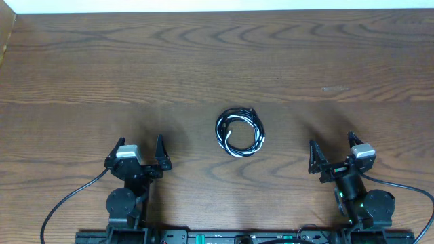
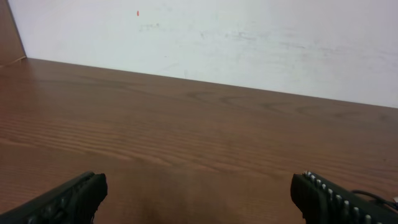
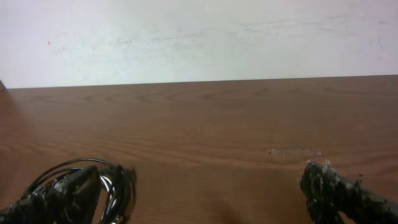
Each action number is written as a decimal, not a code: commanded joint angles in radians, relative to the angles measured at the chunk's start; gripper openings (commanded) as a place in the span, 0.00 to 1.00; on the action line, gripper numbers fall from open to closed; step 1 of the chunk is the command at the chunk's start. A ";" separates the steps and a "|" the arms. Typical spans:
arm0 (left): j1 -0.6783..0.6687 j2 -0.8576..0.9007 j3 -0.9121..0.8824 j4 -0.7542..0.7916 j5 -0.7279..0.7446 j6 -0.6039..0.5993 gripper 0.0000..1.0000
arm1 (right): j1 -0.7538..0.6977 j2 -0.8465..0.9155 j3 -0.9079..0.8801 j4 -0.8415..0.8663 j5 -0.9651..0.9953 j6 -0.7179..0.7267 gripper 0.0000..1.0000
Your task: Untangle cables
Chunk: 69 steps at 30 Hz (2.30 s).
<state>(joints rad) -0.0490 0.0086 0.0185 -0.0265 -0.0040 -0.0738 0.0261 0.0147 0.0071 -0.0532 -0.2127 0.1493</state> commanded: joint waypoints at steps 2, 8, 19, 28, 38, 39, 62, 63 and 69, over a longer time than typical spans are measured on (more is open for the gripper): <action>0.004 -0.004 -0.014 -0.047 -0.003 0.013 1.00 | -0.006 -0.003 -0.002 -0.005 -0.003 0.007 0.99; 0.004 -0.004 -0.014 -0.047 -0.003 0.013 1.00 | -0.006 -0.003 -0.002 -0.005 -0.003 0.007 0.99; 0.004 -0.004 -0.014 -0.047 -0.003 0.013 1.00 | -0.006 -0.003 -0.002 -0.005 -0.003 0.007 0.99; 0.004 -0.004 -0.014 -0.045 -0.006 0.014 1.00 | -0.006 -0.003 -0.002 -0.004 -0.003 0.007 0.99; 0.004 -0.004 -0.013 -0.019 0.097 -0.002 1.00 | -0.006 -0.003 -0.002 0.074 -0.007 0.064 0.99; 0.004 -0.003 -0.008 -0.011 0.119 -0.002 1.00 | -0.006 -0.003 0.000 0.092 -0.015 0.069 0.99; 0.004 0.928 1.015 -0.508 0.844 -0.131 0.98 | 0.034 1.135 1.239 -0.742 -0.488 -0.053 0.99; 0.004 0.958 1.015 -0.504 0.913 -0.130 0.99 | 0.035 1.164 1.246 -0.748 -0.501 -0.054 0.99; -0.092 1.093 1.015 -0.689 0.811 -0.055 0.82 | 0.154 1.249 1.246 -0.861 -0.115 -0.107 0.99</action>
<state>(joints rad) -0.0780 1.0454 1.0214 -0.6285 0.8467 -0.1852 0.1112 1.2331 1.2381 -0.8803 -0.5579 0.0841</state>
